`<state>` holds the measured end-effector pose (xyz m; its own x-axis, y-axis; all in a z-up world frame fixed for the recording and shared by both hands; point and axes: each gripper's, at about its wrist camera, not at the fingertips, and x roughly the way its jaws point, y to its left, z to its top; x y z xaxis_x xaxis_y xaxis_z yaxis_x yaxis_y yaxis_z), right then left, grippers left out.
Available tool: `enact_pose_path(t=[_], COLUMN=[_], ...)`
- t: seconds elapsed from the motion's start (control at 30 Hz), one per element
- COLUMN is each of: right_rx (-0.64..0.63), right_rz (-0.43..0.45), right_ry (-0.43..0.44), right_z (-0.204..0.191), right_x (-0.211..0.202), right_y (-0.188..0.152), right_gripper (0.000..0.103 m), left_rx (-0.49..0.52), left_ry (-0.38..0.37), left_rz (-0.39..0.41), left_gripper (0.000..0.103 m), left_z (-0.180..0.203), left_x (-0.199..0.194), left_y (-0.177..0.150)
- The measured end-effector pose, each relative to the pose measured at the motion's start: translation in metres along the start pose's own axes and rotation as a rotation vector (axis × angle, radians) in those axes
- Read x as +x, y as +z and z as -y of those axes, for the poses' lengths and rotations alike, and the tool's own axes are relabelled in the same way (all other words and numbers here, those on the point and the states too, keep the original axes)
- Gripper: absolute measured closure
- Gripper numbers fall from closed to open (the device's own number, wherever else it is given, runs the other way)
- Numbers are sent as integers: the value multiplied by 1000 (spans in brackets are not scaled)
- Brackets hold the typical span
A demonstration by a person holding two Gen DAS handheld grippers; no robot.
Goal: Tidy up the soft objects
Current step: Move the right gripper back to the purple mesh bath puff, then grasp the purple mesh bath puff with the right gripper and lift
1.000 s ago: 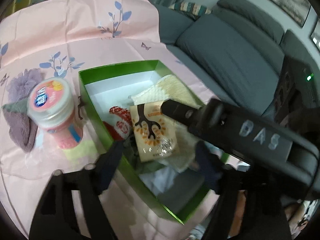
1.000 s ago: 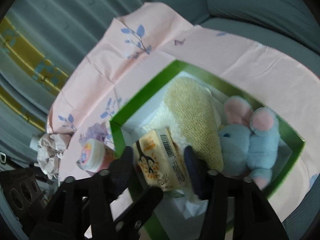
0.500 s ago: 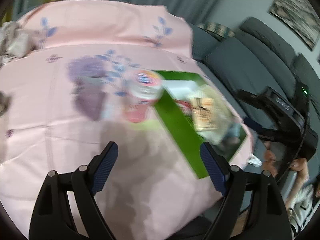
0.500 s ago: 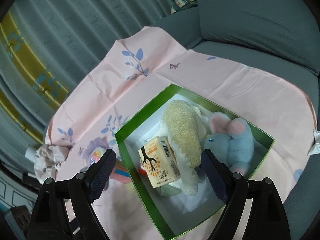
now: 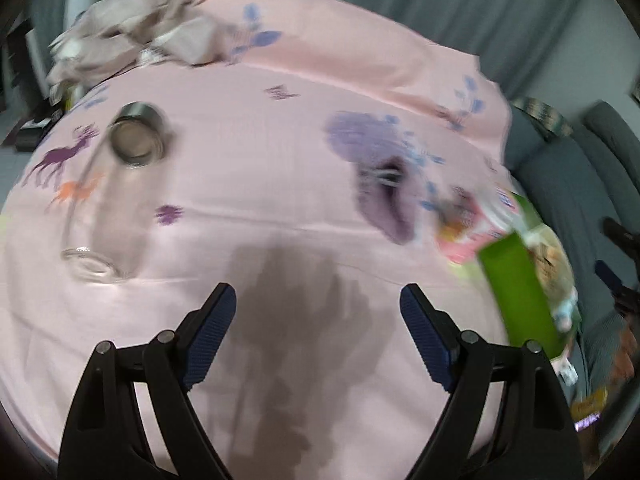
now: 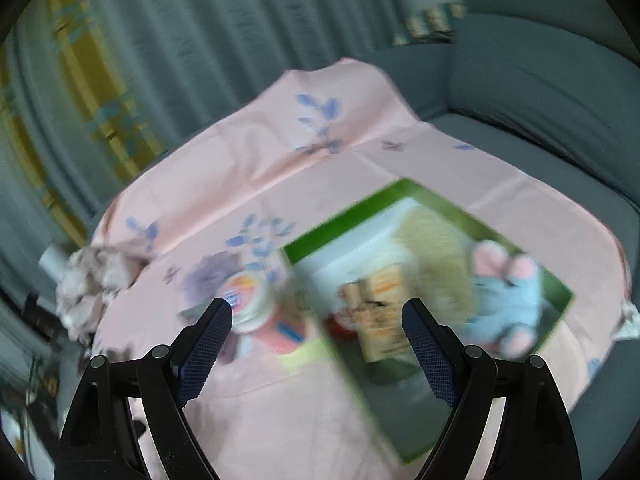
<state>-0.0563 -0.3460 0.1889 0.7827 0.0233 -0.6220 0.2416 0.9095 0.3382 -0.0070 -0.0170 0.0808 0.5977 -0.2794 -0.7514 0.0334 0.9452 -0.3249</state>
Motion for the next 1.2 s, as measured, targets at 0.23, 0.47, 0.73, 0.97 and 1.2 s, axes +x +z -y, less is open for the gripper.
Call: enact_pose_path(t=[0.23, 0.47, 0.73, 0.97, 1.2], right_rx=[-145, -267, -302, -313, -268], right_rz=[-144, -349, -466, -522, -557], right_ry=[215, 69, -79, -185, -97], right_z=[-82, -181, -211, -202, -193], right_x=[35, 145, 267, 325, 307], right_y=[-9, 0, -5, -23, -25], right_gripper=[16, 16, 16, 42, 91], left_rx=[-114, -163, -150, -129, -161], left_ry=[-92, -131, -93, -68, -72], left_rz=[-34, -85, -82, -100, -97], left_gripper=[19, 17, 17, 17, 17], left_z=[-21, -40, -49, -50, -54], left_x=[-1, -2, -5, -2, 2], left_y=[13, 18, 24, 23, 24])
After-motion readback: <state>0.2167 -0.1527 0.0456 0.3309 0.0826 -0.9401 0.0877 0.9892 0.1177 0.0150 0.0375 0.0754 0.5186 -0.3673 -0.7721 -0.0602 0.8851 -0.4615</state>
